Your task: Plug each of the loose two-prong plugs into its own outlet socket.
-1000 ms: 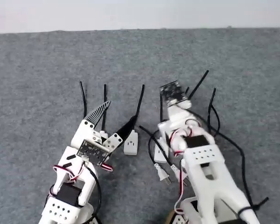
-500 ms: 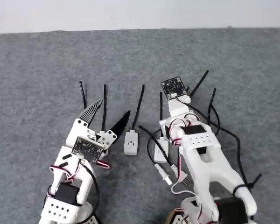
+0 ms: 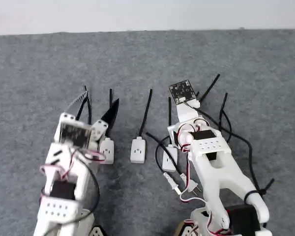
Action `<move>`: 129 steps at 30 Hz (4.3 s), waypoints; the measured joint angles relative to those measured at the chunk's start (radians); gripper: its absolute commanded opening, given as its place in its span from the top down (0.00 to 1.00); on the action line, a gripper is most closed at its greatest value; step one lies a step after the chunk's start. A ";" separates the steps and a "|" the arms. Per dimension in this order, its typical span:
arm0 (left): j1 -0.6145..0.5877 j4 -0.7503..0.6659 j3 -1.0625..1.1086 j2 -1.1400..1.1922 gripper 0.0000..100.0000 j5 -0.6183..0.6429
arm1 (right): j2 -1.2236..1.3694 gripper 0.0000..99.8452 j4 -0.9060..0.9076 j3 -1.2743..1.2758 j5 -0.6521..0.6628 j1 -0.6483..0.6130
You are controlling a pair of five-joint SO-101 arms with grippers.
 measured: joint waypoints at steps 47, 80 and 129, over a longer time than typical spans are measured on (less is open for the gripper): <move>0.014 0.137 -0.572 1.030 0.73 0.000 | 0.514 0.92 0.258 -0.537 -0.008 0.210; 0.051 0.137 -0.572 1.034 0.67 -0.014 | 0.514 0.77 0.295 -0.554 -0.066 0.138; 0.054 0.137 -0.572 1.034 0.67 -0.023 | 0.560 0.77 -0.028 -0.517 -0.422 0.021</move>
